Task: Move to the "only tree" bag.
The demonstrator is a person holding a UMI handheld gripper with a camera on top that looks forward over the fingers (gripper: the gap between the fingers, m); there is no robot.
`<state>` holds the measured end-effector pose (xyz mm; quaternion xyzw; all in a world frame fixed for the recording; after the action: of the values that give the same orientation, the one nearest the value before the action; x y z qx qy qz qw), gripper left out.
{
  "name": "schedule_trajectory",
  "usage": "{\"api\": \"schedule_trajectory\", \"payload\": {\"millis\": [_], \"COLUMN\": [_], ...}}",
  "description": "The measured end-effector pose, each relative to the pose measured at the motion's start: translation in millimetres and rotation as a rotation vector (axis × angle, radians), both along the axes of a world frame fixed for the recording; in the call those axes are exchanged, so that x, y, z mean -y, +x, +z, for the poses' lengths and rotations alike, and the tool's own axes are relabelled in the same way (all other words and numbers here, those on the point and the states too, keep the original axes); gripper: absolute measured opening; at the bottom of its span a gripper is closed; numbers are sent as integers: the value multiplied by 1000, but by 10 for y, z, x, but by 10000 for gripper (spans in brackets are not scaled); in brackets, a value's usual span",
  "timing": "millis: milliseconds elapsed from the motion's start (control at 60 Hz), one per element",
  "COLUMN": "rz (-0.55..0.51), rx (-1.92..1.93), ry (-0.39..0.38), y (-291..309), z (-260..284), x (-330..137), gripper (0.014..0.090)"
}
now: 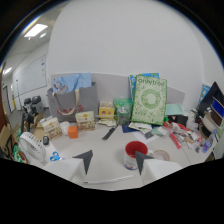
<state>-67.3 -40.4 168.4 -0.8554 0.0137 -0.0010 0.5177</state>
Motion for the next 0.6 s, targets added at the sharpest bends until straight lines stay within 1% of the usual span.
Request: {"api": "schedule_trajectory", "payload": {"millis": [167,333,450,600], "rz": [-27,-60,-95,-97], "rx": [12,33,44,40], "ry": [-20,-29,-26,-28], "y": [291,791,1157,1511], "z": [-28,-67,-64,-27], "x": [-11,-54,-167,-446], "gripper": [841,840,842,840]}}
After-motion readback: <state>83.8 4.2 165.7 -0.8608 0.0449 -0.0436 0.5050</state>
